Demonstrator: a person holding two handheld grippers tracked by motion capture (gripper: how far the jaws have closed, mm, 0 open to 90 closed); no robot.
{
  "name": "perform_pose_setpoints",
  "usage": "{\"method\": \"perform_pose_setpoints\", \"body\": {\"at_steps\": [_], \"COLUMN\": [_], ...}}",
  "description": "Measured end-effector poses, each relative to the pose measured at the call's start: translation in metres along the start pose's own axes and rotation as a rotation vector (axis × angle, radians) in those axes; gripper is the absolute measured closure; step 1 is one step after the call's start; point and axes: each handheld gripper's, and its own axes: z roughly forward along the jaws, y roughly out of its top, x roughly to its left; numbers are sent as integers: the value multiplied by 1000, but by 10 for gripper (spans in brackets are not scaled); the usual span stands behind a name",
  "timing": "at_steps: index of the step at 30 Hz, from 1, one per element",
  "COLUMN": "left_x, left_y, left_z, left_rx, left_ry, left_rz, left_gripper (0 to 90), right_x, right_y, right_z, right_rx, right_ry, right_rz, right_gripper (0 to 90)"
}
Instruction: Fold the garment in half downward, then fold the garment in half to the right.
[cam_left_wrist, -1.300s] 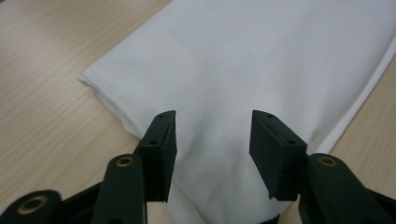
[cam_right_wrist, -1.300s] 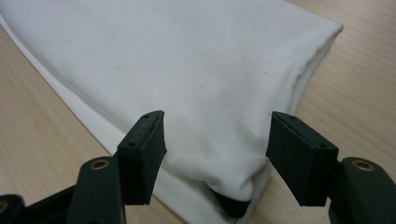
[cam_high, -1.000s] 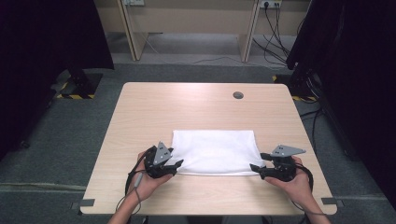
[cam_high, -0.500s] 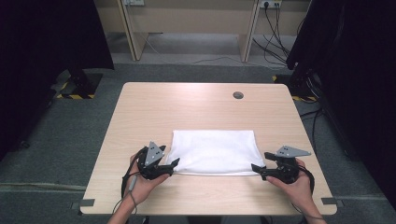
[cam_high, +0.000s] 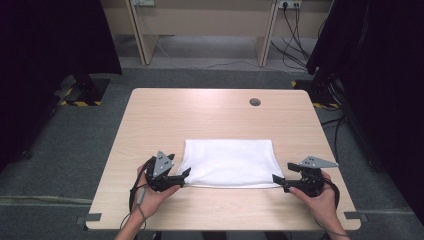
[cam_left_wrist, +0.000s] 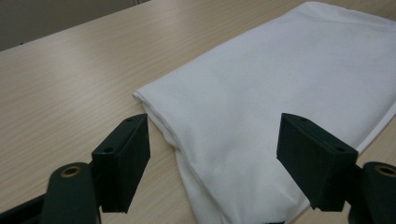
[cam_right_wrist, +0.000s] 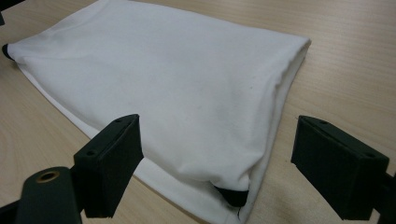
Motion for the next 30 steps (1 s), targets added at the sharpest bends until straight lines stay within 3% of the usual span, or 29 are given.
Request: {"method": "perform_pose_setpoints", "body": {"at_steps": [20, 30], "left_x": [-2, 19], "left_y": [8, 28], "left_z": [-2, 10], "left_rx": [-10, -15], "left_ry": [-7, -3], "left_rz": [20, 5], "left_gripper": [247, 272], "right_x": [2, 0], "right_y": [3, 3], "right_z": [-3, -2], "right_rx": [-16, -12], "right_ry": [-6, -3], "right_rz": [-23, -22], "right_gripper": [163, 162]}}
